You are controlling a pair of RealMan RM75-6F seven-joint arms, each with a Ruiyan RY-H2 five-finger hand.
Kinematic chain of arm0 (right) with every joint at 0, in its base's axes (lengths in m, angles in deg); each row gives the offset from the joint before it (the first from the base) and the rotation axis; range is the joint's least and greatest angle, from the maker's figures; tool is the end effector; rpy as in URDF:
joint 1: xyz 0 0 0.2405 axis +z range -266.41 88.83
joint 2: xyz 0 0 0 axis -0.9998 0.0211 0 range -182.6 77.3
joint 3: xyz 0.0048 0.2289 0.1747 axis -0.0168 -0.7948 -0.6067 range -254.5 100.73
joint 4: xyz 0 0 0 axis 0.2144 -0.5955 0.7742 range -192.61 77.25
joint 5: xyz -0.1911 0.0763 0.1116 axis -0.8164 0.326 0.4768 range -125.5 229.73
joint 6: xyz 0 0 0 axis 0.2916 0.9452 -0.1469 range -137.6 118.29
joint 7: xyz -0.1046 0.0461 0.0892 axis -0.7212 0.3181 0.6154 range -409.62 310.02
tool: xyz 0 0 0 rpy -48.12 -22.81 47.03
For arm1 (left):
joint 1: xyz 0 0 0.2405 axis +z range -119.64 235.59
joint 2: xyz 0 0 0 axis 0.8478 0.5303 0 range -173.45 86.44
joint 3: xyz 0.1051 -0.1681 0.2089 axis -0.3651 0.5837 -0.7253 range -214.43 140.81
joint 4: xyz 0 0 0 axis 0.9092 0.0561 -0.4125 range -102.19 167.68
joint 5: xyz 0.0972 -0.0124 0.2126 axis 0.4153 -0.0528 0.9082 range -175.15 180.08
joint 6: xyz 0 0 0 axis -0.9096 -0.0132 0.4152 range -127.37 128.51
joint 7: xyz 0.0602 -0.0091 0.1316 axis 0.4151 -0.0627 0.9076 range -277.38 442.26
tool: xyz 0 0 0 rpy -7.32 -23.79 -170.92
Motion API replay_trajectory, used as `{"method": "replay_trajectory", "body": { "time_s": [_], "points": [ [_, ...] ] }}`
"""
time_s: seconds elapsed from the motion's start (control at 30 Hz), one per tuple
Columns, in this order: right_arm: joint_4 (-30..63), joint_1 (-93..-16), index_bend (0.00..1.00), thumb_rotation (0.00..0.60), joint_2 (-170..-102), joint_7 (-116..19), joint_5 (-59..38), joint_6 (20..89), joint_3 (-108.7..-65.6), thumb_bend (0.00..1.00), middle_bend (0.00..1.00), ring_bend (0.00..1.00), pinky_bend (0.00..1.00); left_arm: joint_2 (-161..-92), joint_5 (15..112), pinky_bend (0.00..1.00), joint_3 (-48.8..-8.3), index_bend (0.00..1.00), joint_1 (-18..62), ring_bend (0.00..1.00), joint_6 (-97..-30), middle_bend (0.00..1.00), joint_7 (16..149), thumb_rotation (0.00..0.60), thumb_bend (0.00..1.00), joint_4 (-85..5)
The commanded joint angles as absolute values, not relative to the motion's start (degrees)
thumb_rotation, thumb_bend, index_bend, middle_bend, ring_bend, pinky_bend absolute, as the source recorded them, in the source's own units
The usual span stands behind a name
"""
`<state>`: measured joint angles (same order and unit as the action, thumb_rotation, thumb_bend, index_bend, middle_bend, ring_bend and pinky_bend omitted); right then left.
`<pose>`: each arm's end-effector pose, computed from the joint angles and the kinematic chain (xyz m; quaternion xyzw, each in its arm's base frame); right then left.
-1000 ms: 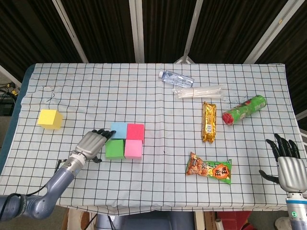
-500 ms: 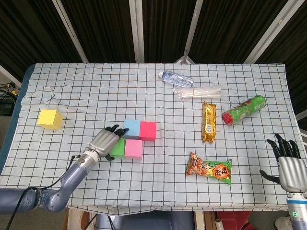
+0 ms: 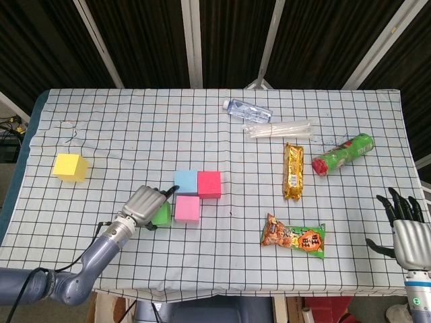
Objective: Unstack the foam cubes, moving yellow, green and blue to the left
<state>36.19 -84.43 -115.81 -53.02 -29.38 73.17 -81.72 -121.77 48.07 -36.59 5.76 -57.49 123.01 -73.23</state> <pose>-0.3556 -0.1907 0.1581 0.5786 -0.3962 0.3602 0.6152 -0.1409 0.3271 -0.0169 -0.8233 -0.3268 -0.2435 0.3951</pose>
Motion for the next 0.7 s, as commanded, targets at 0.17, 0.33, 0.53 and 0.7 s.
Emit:
{"method": "replay_trajectory", "body": {
  "time_s": [0.17, 0.33, 0.53, 0.7],
  "points": [
    [36.27, -84.19, 0.17, 0.6, -115.8, -52.93, -29.39, 72.56, -81.6, 0.06, 0.02, 0.12, 0.0, -121.26, 49.2, 0.49, -36.15, 0.11, 6.73, 0.44, -58.62, 0.48, 121.36, 0.6, 0.19, -72.21],
    [36.04, -84.17, 0.17, 0.6, -116.0, -52.96, -29.06, 72.65, -81.83, 0.06, 0.02, 0.12, 0.0, -117.17, 49.74, 0.49, -35.82, 0.12, 7.75, 0.44, -59.98, 0.47, 120.47, 0.6, 0.21, -73.29],
    [36.0, -84.08, 0.17, 0.6, -116.01, -52.95, -28.8, 72.27, -81.81, 0.06, 0.02, 0.12, 0.0, -110.22, 48.71, 0.46, -35.93, 0.1, 9.33, 0.42, -60.43, 0.42, 119.16, 0.6, 0.18, -72.41],
    [35.99, -83.97, 0.17, 0.6, -116.24, -53.3, -28.69, 72.2, -81.88, 0.06, 0.02, 0.12, 0.0, -108.65, 41.33, 0.33, -37.21, 0.02, 7.51, 0.21, -54.18, 0.16, 121.82, 0.6, 0.09, -68.0]
  ]
}}
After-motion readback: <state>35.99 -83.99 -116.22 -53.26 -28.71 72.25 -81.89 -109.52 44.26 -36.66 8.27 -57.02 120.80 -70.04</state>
